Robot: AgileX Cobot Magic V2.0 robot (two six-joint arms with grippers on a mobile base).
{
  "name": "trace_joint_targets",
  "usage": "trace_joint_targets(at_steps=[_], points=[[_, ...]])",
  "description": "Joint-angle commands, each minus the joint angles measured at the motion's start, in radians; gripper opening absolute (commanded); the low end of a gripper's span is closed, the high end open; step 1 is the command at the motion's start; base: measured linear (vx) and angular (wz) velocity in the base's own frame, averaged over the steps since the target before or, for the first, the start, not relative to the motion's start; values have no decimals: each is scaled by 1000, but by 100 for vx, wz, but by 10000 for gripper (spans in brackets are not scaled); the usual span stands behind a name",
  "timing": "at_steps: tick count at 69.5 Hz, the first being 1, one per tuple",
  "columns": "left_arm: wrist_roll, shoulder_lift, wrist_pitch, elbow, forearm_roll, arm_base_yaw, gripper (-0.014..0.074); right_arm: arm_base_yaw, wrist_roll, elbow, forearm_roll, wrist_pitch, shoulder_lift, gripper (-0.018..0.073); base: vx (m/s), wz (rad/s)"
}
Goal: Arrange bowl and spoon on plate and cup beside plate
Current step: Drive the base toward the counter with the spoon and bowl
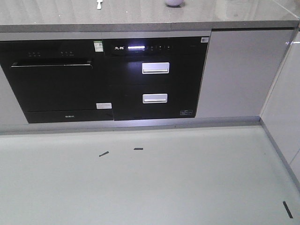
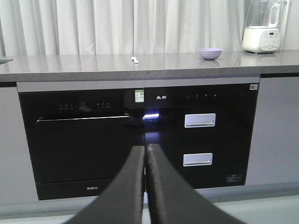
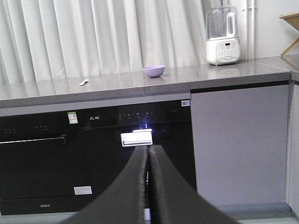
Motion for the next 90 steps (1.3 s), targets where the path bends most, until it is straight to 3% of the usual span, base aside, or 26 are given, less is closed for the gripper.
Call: trace_joint_targets(at_steps=[1, 90], points=[[-6, -14, -69, -7, -8, 1, -6, -2, -3, 4, -6, -75, -7, -6, 20, 7], [-6, -14, -69, -7, -8, 1, -6, -2, -3, 4, -6, -75, -7, -6, 23, 4]])
